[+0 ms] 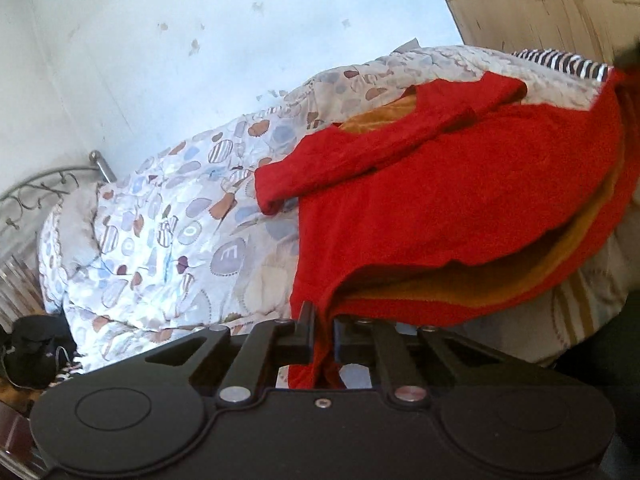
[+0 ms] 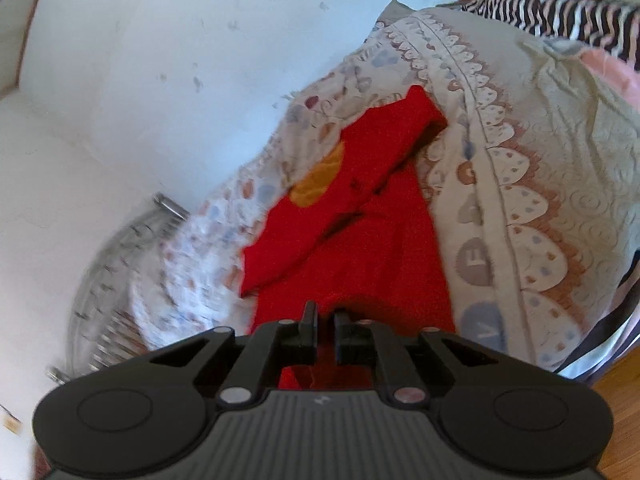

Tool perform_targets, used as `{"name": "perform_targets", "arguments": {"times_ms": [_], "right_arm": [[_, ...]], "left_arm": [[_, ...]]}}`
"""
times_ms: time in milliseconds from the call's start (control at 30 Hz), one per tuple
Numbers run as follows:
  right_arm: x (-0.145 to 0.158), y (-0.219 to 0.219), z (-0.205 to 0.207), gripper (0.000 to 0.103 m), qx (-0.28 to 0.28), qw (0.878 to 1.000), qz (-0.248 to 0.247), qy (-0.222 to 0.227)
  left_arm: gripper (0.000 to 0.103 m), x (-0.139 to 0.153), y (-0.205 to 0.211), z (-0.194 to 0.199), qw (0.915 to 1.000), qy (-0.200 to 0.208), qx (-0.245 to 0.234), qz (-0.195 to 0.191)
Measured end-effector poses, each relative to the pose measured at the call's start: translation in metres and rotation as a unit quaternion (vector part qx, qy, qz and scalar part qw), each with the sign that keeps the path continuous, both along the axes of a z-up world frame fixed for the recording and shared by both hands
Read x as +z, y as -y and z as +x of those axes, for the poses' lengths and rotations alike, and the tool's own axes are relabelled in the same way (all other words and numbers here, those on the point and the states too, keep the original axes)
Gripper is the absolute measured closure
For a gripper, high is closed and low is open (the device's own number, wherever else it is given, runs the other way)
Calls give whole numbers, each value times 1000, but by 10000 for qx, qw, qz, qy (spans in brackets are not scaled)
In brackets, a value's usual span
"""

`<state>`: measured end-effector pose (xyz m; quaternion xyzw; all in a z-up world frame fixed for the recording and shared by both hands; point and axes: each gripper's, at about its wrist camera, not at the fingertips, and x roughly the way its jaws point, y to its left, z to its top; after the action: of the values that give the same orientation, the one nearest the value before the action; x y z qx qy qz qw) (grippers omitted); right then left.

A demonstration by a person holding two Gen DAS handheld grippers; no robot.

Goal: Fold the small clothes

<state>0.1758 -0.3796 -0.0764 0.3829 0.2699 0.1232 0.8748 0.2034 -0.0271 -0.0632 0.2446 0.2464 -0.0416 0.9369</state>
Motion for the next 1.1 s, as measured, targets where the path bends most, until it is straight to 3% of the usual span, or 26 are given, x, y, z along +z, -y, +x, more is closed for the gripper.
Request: {"name": "perform_targets", "arguments": {"times_ms": [33,167,267,367,467,600,667,733,900,933,1000,1033,1067,1100], "right_arm": [[-1,-1,0,86,19,9999,-153,-25],[-3,-2,-8,50,187,9978,-636,-18],[0,-1,-19,32,246,9930,-1156,67],[5,-5,-33,21,407,9806,-1895,305],[10,-22,-44,15,677,9469,-3086,597],[6,-52,-50,15,1086,8764,-4584,1005],[4,-61,-50,16,1256,8533,-4909,1232],[5,-66,-44,20,1365,8397,-5065,1406],[13,-71,-27,31,1584,8274,-5113,1700],[15,-72,-23,36,1643,8247,-5126,1739],[17,-72,-15,57,1787,8247,-5081,1724],[17,-72,-12,79,1895,8269,-5021,1680],[17,-71,-10,91,1951,8300,-4964,1634],[17,-69,-10,92,1953,8335,-4908,1617]], "left_arm": [[95,2,-1,4,10000,-37,0,-37],[96,4,3,7,9997,-163,19,-169],[96,5,4,9,9994,-211,59,-252],[96,7,3,14,9992,-231,67,-309],[96,9,3,16,9994,-222,47,-275],[96,9,3,17,9994,-228,33,-241],[96,9,2,17,9994,-239,38,-243],[96,9,2,16,9994,-240,33,-236],[96,9,2,12,9995,-237,-7,-207],[96,10,2,11,9995,-233,-16,-199],[96,10,2,10,9996,-225,-32,-192],[96,10,2,9,9996,-224,-35,-191],[96,11,2,9,9996,-226,-31,-195],[96,11,2,9,9995,-227,-32,-201]]}}
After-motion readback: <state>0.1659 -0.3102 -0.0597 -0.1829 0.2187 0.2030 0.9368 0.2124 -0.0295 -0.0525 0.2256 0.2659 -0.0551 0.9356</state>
